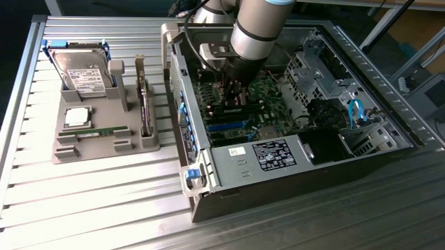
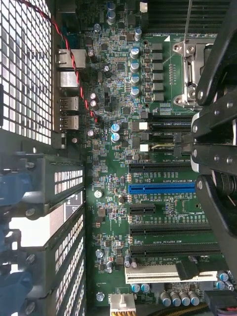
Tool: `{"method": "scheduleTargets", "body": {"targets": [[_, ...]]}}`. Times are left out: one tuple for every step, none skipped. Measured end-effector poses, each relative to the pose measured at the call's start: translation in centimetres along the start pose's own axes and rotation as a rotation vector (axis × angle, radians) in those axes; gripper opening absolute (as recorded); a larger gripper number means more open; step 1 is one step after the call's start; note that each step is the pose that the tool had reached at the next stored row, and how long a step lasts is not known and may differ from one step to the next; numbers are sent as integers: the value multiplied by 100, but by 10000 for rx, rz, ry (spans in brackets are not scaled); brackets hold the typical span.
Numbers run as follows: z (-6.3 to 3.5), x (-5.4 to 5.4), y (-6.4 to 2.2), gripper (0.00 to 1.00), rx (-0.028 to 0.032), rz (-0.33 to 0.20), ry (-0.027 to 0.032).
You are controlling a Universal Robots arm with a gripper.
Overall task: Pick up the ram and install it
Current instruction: 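Press down the ram until it locks into place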
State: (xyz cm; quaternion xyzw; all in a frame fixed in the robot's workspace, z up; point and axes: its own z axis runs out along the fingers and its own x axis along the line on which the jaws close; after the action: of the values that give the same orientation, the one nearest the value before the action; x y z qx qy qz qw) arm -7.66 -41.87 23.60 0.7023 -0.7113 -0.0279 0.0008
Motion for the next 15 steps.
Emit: {"method": "scheduleTargets", "body": {"targets": [[1,1,0,10,0,0,0],[5,1,0,10,0,0,-3],[8,1,0,10,-1,0,-2],[13,1,0,10,-1,0,-3],[16,1,0,10,-1,0,-2],[21,1,0,10,-1,0,-2],[26,1,-1,10,-1,0,-1],[27,1,-1,10,-1,0,-2],[27,1,-1,10,0,0,-3],[27,1,-1,10,0,0,-3],[28,1,-1,10,0,0,-3],[31,2,-1,10,0,0,-3],[35,2,-1,10,-1,0,-1],[37,2,-1,10,-1,0,0],[37,2,-1,10,-1,0,-1]]}}
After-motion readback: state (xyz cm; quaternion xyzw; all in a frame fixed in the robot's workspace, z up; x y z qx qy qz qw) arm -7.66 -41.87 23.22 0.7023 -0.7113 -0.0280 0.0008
